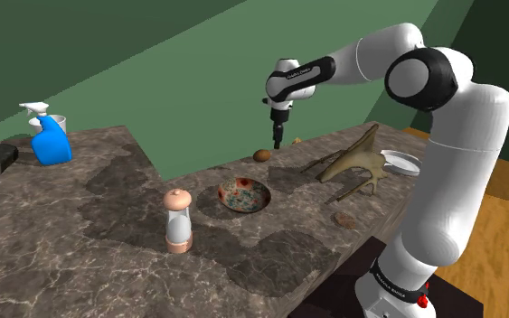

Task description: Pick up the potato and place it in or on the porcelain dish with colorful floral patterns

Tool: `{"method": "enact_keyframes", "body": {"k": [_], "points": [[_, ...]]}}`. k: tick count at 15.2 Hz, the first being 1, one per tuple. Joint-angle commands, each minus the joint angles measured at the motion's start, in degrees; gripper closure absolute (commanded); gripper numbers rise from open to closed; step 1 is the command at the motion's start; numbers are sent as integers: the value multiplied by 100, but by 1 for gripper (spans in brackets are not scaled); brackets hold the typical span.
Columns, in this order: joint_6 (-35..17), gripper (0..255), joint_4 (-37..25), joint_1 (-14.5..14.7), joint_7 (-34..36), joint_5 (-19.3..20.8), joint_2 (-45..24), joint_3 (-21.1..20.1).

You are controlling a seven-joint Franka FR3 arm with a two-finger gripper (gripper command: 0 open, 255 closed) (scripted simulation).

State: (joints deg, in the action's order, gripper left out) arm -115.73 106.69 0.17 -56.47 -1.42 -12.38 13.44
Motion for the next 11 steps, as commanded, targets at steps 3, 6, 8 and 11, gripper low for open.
{"method": "enact_keyframes", "body": {"k": [3,6,8,11], "points": [[40,0,-956,-124,-654,-81,-1008,-101],[169,0,-1788,-233,-1077,-89,-1766,-203],[262,0,-2251,-286,-1271,-78,-2158,-259],[65,0,-2120,-294,-1278,-89,-2225,-266]]}}
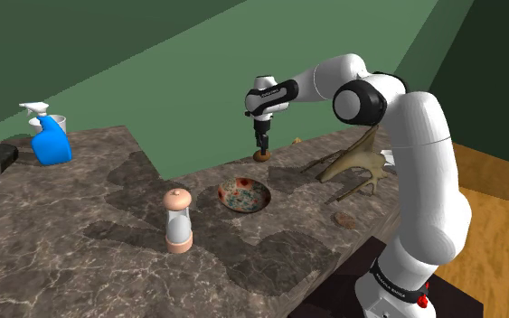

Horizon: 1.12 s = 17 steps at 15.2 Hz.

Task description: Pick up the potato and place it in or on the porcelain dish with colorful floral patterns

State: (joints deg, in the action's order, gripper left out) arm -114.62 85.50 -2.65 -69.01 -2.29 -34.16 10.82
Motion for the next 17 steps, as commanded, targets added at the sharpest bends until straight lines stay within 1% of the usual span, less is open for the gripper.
{"method": "enact_keyframes", "body": {"k": [1,5,12,13,17], "points": [[-111,0,38,-14,-26,-7,-72,-6],[-336,0,165,-26,-36,-23,-170,-16],[-334,0,162,-26,-36,-23,-171,-16],[-334,255,162,-26,-36,-23,-171,-16],[-334,255,162,-26,-36,-23,-171,-16]]}}
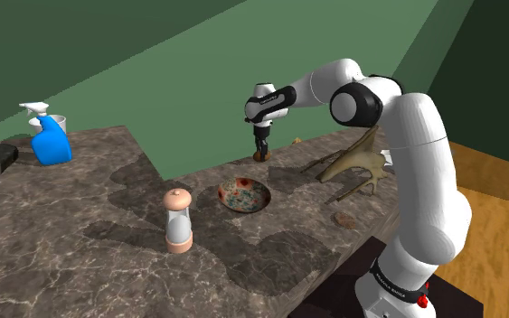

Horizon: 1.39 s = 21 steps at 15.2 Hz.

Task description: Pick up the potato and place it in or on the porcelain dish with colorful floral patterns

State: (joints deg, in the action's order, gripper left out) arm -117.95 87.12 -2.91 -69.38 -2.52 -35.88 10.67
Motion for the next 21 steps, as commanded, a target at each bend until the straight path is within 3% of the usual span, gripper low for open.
{"method": "enact_keyframes", "body": {"k": [1,5,21], "points": [[0,255,0,0,0,0,0,0],[-1,255,1,0,0,0,0,0],[975,255,-508,20,-6,73,474,51]]}}
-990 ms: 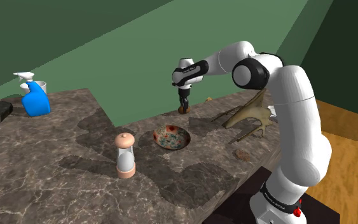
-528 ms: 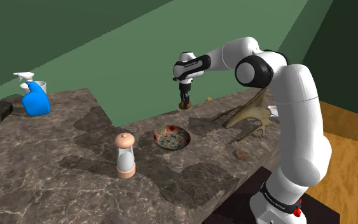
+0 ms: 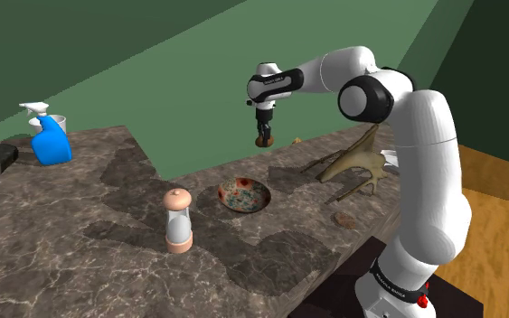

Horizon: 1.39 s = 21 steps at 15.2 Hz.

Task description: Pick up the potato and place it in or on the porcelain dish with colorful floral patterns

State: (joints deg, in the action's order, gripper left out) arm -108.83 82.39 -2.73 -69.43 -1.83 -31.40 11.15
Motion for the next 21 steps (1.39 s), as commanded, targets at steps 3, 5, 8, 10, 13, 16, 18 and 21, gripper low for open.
{"method": "enact_keyframes", "body": {"k": [3,5,8,10,13,16,18,21], "points": [[263,255,-180,0,-4,14,82,10],[399,255,-285,-2,-7,19,114,14],[540,255,-398,-5,-10,24,142,17],[347,255,174,186,186,87,515,-9],[116,255,912,452,502,176,1014,-69],[-61,255,1540,700,838,254,1455,-154],[-156,255,1909,857,1071,298,1722,-224],[-269,255,2397,1080,1433,349,2086,-349]]}}
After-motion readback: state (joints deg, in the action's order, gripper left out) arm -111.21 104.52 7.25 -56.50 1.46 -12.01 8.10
